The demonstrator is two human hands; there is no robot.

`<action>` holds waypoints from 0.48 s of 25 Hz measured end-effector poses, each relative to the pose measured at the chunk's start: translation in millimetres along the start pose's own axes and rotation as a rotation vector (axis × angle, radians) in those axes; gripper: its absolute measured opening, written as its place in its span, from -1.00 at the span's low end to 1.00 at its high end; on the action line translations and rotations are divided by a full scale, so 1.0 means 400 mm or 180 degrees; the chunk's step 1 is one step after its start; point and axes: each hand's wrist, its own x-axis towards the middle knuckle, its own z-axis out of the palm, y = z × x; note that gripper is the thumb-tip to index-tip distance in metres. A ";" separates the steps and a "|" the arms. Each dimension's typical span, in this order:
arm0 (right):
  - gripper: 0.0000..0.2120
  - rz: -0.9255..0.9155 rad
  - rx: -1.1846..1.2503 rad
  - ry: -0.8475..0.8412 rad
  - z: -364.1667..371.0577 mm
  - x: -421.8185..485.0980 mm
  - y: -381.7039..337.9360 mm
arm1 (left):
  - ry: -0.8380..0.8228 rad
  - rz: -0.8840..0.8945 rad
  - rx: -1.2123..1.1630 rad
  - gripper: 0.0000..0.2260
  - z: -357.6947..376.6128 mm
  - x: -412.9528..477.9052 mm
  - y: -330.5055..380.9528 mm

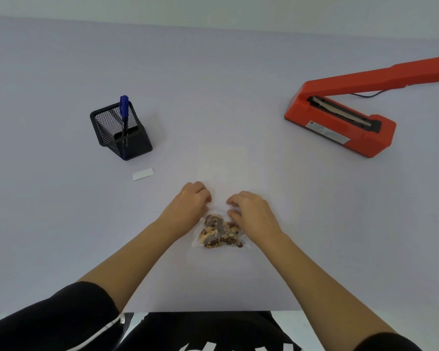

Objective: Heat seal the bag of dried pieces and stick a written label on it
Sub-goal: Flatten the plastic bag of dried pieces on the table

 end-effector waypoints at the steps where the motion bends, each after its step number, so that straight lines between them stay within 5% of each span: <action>1: -0.73 -0.0026 -0.0003 -0.0025 -0.001 0.005 0.002 | -0.0029 0.0005 -0.0022 -0.76 -0.007 0.004 -0.001; 12: -0.12 -0.0175 -0.0831 -0.0481 -0.070 0.098 -0.011 | -0.0486 0.0143 0.0565 -0.20 -0.073 0.077 -0.007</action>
